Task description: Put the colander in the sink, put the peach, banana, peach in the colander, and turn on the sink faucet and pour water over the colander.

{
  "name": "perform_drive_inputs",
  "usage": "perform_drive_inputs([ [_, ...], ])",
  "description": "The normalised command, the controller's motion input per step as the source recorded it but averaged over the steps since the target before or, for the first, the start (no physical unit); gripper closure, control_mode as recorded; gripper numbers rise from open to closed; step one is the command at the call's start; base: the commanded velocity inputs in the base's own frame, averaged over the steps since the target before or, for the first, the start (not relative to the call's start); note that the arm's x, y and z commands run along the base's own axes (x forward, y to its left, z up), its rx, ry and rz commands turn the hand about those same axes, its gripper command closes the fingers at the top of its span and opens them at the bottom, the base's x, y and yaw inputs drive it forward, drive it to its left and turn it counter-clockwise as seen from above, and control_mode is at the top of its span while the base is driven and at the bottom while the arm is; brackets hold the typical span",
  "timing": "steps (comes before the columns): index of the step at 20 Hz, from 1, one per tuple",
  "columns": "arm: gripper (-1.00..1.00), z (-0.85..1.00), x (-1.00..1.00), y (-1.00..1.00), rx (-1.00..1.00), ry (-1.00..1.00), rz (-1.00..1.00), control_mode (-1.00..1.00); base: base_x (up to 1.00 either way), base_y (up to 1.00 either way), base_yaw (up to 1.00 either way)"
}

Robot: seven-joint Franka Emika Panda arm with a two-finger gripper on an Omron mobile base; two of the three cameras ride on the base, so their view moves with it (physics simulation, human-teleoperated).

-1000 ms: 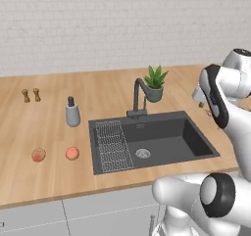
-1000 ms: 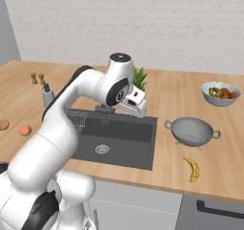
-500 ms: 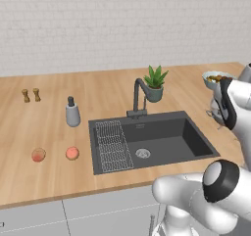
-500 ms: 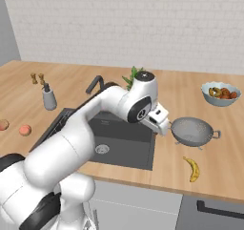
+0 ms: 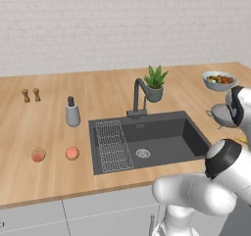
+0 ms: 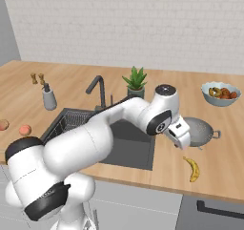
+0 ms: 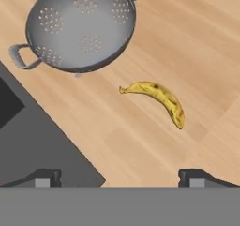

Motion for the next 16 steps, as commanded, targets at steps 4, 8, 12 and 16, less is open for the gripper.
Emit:
perform_drive_inputs([
  [4,-1.0,-0.16,0.19,-0.49,0.02,0.0,-0.19,-1.0,0.0,0.0,0.0],
  [8,-1.0,-0.18,0.34,-0.42,0.01,0.0,-0.16,-1.0,0.0,0.0,0.0],
  [12,-1.0,-0.19,0.43,-0.36,0.01,0.0,-0.14,-1.0,0.0,0.0,0.0],
  [16,-1.0,-0.23,0.43,-0.3,0.01,0.0,-0.11,-1.0,0.0,0.0,0.0],
])
